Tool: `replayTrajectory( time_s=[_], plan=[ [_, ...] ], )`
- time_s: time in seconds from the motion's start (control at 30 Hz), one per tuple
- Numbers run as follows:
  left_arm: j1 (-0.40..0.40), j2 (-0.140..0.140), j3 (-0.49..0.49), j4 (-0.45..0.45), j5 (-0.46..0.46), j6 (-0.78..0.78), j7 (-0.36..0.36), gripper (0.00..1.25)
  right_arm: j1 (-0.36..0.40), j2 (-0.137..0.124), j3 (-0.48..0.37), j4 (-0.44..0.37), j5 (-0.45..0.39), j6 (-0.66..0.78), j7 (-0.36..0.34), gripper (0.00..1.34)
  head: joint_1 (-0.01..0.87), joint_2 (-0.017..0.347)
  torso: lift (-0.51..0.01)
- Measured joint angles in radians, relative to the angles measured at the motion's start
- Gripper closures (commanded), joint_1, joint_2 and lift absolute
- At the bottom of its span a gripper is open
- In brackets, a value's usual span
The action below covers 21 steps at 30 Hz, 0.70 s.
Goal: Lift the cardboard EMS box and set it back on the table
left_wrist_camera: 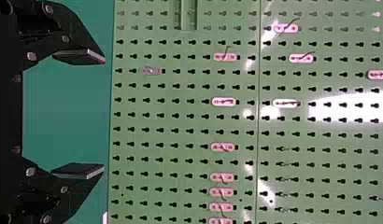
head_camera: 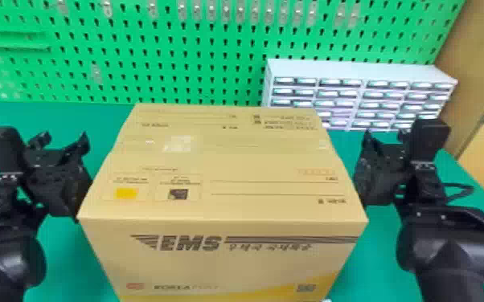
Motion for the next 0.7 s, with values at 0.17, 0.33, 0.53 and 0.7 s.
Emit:
replayTrajectory(
  time_s=[0.17, 0.33, 0.53, 0.7],
  plan=[
    [0.000, 0.000, 0.000, 0.000, 0.000, 0.000, 0.000, 0.43, -0.001, 0.001, 0.001, 0.000, 0.000, 0.000, 0.000, 0.51, 0.678, -0.017, -0.094],
    [-0.001, 0.000, -0.001, 0.000, 0.000, 0.000, 0.000, 0.43, -0.001, 0.001, 0.001, 0.000, 0.000, 0.000, 0.000, 0.51, 0.678, -0.017, -0.098],
    [-0.001, 0.000, 0.000, 0.000, 0.000, 0.000, 0.000, 0.43, -0.002, 0.002, -0.001, 0.001, -0.001, 0.000, 0.000, 0.51, 0.678, -0.017, -0.098],
    [-0.001, 0.000, 0.000, 0.000, 0.000, 0.000, 0.000, 0.43, -0.002, 0.003, -0.002, 0.003, 0.000, -0.001, 0.000, 0.51, 0.678, -0.017, -0.098]
  ],
)
